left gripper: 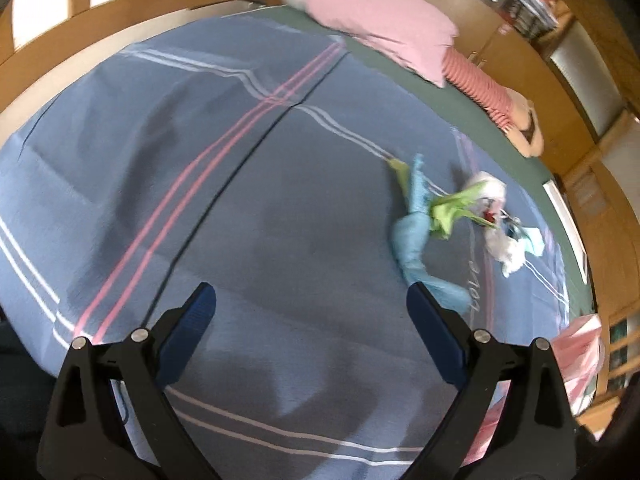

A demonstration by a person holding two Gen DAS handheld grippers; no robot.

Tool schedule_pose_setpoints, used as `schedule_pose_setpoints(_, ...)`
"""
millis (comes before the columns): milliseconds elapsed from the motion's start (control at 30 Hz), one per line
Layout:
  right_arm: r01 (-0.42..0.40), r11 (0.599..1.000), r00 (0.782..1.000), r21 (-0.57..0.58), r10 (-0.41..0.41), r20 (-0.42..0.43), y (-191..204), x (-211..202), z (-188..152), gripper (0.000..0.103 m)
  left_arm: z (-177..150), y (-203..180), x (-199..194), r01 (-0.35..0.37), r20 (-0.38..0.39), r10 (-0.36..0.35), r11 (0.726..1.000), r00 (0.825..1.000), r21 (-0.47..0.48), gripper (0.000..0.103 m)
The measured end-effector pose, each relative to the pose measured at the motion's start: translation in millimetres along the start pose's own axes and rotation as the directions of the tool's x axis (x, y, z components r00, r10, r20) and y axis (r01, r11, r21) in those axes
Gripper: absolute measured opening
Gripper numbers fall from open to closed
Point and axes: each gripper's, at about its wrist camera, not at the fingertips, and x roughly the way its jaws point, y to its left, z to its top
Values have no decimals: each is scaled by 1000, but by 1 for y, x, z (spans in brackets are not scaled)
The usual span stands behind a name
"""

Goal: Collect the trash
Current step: 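Grasp the pink tissue packet with the right tool and lift it, then drop the pink packet in the trash bag with the right while the left grasps the blue cloth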

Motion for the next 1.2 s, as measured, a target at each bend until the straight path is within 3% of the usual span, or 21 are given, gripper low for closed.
schedule_pose_setpoints(100,94,995,995,-27,-94,-18,3,12,-6,27,0,3,3,-10,-13,9,1000,1000,-24,96)
schedule_pose_setpoints(333,109,993,994,45,-110,4,-7,15,-9,27,7,9,18,-52,-52,48,995,997,-85,96)
schedule_pose_setpoints(467,125,989,992,80,-127,23,-22,-3,-12,27,25,-30,41,-15,-63,17,999,998,41,96)
schedule_pose_setpoints(600,116,988,993,98,-119,24,-32,-22,-18,27,32,-75,85,-8,-100,29,980,995,200,95)
schedule_pose_setpoints(633,114,989,992,93,-118,34,-34,-29,-19,27,32,-80,93,-11,-107,36,974,994,226,92)
schedule_pose_setpoints(700,115,990,991,82,-119,53,-36,-42,-19,27,30,-88,106,-10,-117,44,961,992,275,53)
schedule_pose_setpoints(733,120,990,990,74,-124,64,-37,-49,-19,27,28,-91,108,-14,-90,44,951,995,308,50)
schedule_pose_setpoints(767,126,990,989,69,-131,71,-38,-54,-19,27,26,-92,107,-12,-75,38,945,996,327,27)
schedule_pose_setpoints(833,138,989,986,57,-143,90,-39,-65,-19,27,26,-91,102,-3,-83,31,945,996,328,28)
schedule_pose_setpoints(967,141,990,985,21,-142,95,-34,-80,-23,27,24,-65,59,72,-57,-62,976,996,205,28)
schedule_pose_setpoints(1133,155,988,983,-28,-152,99,-22,-100,-37,27,-9,-54,-5,102,63,-125,952,990,288,28)
schedule_pose_setpoints(1200,165,985,981,-45,-160,107,-16,-112,-43,27,-39,-52,-25,104,79,-135,943,988,315,28)
